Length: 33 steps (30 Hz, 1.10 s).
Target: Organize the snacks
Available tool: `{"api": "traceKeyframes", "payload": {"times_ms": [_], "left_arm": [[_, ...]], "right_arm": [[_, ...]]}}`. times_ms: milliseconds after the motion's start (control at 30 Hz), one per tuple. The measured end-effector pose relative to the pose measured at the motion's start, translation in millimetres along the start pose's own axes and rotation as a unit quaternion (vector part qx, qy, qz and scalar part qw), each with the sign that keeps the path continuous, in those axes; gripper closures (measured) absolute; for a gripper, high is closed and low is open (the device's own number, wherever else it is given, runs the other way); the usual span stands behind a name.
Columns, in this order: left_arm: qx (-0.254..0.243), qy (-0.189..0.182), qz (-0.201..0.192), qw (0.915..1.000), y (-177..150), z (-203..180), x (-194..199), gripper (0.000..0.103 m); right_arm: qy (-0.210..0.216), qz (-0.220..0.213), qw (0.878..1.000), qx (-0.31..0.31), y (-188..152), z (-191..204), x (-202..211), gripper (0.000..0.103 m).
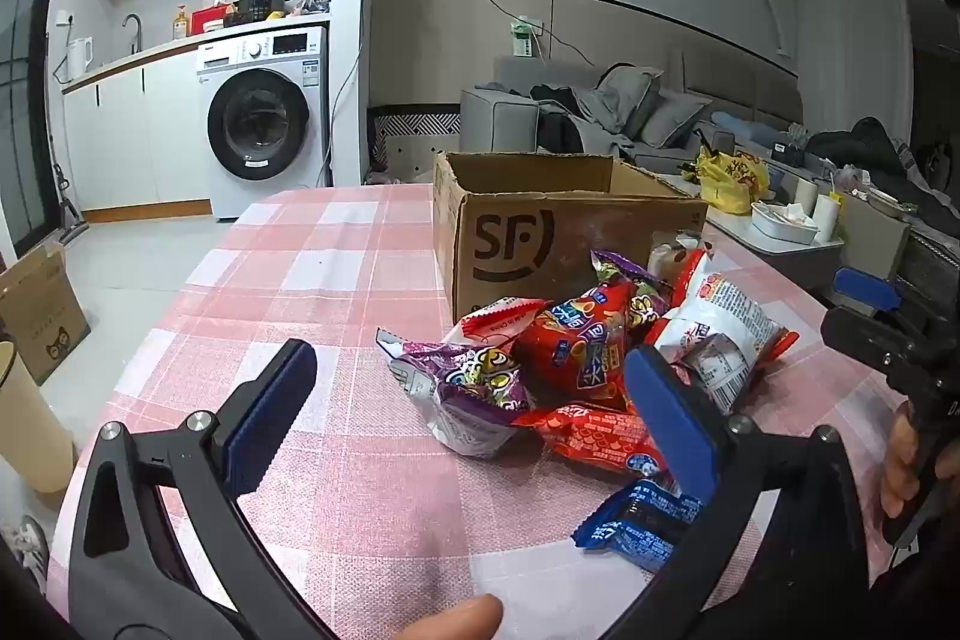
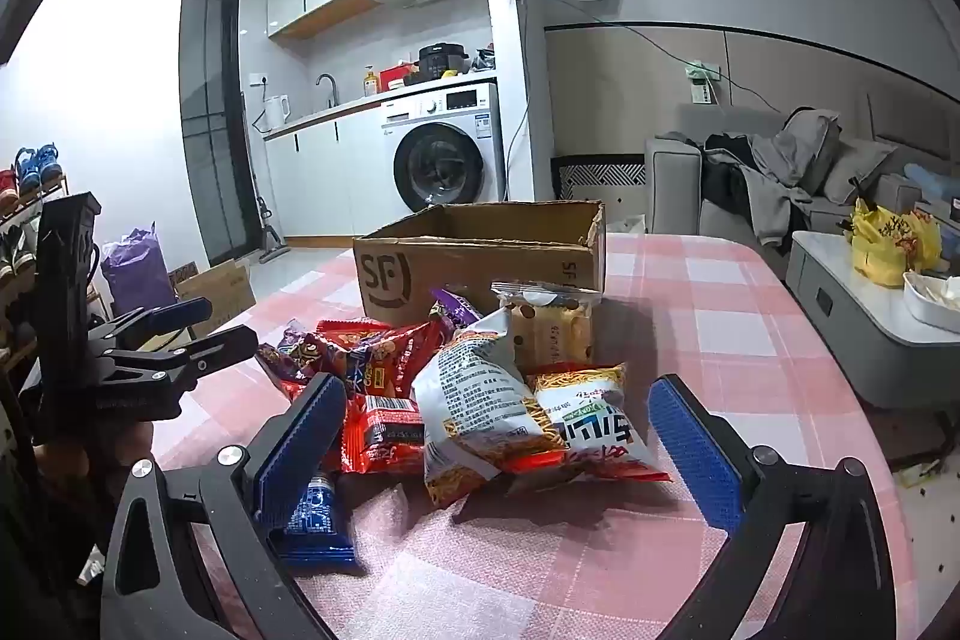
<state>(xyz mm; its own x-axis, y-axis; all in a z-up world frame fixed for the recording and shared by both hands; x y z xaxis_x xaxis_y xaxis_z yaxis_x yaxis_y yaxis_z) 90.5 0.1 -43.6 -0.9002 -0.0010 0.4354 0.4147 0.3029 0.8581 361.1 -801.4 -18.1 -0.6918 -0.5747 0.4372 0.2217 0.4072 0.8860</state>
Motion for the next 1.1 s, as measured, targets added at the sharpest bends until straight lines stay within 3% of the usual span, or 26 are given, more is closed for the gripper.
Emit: {"api": "traceKeyframes", "payload": {"times_ms": [1100], "left_arm": [[0.001, -0.001, -0.003, 1.0, 0.6, -0.2, 0.3, 0.001]], "right_arm": [[-0.001, -0.002, 1.0, 0.001, -0.1, -0.9, -0.7, 0.0]]}}
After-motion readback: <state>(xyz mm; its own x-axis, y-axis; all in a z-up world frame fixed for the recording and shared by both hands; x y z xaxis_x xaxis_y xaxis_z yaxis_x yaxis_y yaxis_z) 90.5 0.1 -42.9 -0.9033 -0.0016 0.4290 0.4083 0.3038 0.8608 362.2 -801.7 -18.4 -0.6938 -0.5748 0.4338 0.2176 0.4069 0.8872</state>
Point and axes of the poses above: each gripper's, at about its wrist camera, not at the fingertips, and x roughly against the way its jaws point, z to its left, y to its top, the point moved 10 cm from there along -x, roughly the way its jaws point, and after that the axes turned 14 degrees about x, right-handed, at the moved point
